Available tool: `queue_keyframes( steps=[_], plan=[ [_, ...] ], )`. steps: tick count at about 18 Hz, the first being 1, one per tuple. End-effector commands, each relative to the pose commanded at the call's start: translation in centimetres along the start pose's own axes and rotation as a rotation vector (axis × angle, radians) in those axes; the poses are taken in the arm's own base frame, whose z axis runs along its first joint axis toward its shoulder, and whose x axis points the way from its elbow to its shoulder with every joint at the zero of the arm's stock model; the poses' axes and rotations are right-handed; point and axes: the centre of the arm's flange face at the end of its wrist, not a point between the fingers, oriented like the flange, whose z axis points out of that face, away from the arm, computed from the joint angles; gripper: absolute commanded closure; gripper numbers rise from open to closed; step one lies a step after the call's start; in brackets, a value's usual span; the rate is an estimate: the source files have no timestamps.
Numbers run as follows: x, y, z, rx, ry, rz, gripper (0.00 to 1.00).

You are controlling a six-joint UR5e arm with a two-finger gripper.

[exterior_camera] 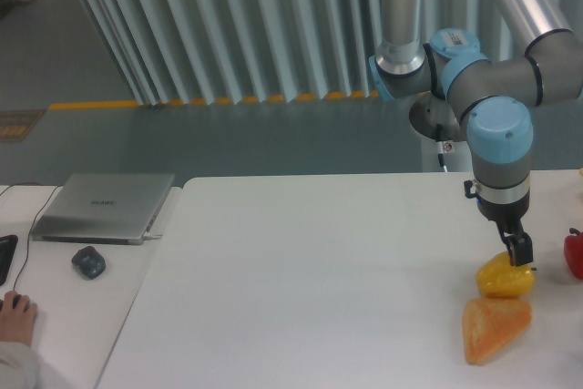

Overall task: Place the yellow pepper in a basket
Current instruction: 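Lower the gripper onto the yellow pepper and close on it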

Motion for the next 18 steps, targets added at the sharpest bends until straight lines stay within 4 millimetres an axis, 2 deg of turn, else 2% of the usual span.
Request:
queue_keyframes(
  steps=[4, 6, 7, 13, 18],
  plan=[
    [-0.8, -0.2, 2.2, -0.033, 0.018, -0.049, 0.00],
    [-1.5, -1.4, 2.7, -0.040, -0.015, -0.065, 0.00],
    [-1.8, -1.5, 3.0, -0.051, -0.025, -0.066, 0.00],
    [-2.0, -1.5, 2.8, -0.056, -0.031, -0.062, 0.00],
    [-2.4, -1.7, 4.1, -0.059, -0.012, -0.061, 0.00]
  ],
)
